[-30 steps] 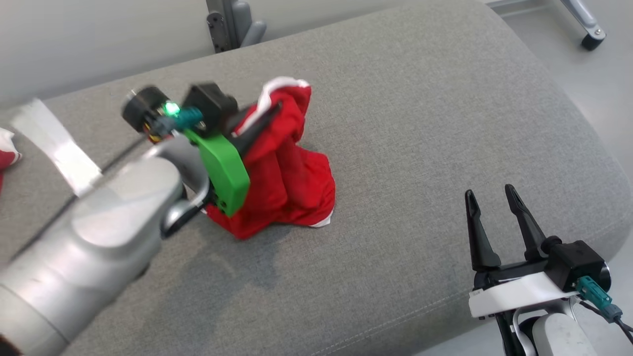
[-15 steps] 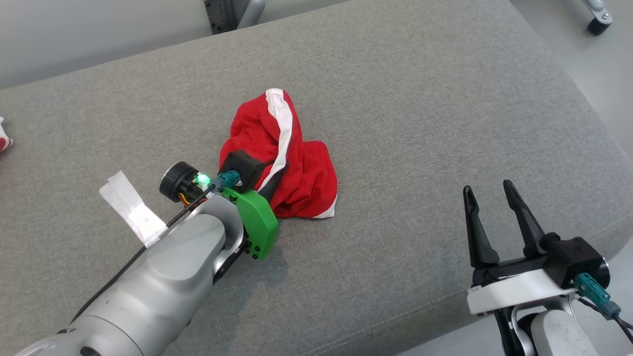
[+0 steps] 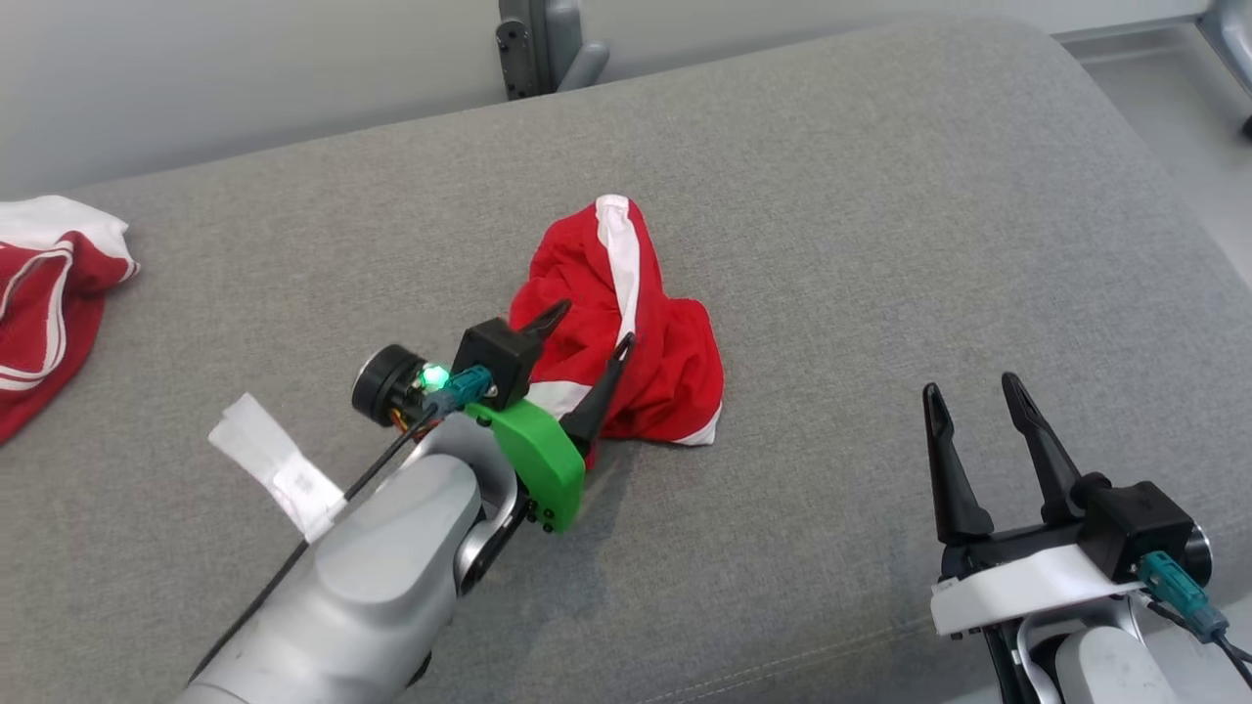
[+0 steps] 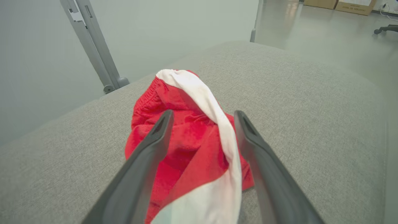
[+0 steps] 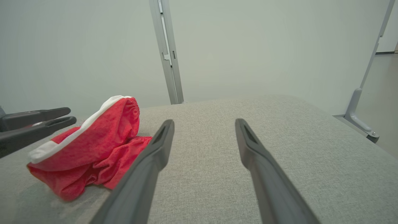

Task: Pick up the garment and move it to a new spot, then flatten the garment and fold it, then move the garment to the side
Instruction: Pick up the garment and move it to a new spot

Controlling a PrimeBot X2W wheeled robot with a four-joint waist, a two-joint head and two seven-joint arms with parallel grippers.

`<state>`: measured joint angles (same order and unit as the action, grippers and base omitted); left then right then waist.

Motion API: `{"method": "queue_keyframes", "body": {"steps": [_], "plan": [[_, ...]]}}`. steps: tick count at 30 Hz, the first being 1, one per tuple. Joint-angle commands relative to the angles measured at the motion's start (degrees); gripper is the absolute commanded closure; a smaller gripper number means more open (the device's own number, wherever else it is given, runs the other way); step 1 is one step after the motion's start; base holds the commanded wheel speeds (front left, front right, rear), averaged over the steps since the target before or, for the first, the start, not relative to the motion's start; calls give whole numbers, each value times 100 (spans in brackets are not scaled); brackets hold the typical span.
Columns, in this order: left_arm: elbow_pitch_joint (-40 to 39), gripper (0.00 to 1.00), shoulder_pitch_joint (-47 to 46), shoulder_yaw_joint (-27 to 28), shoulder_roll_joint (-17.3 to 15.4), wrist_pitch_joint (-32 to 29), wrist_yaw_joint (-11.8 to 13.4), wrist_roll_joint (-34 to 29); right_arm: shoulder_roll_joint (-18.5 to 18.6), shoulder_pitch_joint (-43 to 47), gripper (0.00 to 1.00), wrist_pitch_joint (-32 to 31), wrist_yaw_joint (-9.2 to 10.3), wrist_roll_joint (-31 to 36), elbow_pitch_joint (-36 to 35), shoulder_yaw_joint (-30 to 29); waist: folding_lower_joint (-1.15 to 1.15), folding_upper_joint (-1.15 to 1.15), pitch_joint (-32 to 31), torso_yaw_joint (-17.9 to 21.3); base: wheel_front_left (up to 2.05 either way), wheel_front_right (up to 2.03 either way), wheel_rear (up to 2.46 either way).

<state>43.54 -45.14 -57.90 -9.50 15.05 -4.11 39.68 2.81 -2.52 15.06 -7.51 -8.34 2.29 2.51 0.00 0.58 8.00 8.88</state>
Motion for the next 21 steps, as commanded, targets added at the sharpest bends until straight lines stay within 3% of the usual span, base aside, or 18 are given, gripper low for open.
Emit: {"method": "queue_keyframes", "body": {"steps": [1, 5, 15, 21], "plan": [[-79, 0, 220, 120, -57, 15, 66, -46, 15, 95, 0, 22, 4, 59, 25, -25, 0, -58, -237, -215, 0, 0, 0], [-455, 0, 770, 658, -151, 15, 253, -221, 15, 204, 0, 22, 4, 88, 39, -84, 0, -58, -437, -381, 0, 0, 0], [-2002, 0, 2580, 2608, -346, 15, 932, -886, 16, 359, 0, 21, 4, 112, -4, -263, 0, -58, -641, -664, 0, 0, 0], [-2469, 0, 3467, 3352, -330, 9, 1022, -1234, 15, 427, 0, 21, 3, 149, -22, -294, 0, -58, -726, -699, 0, 0, 0]]}}
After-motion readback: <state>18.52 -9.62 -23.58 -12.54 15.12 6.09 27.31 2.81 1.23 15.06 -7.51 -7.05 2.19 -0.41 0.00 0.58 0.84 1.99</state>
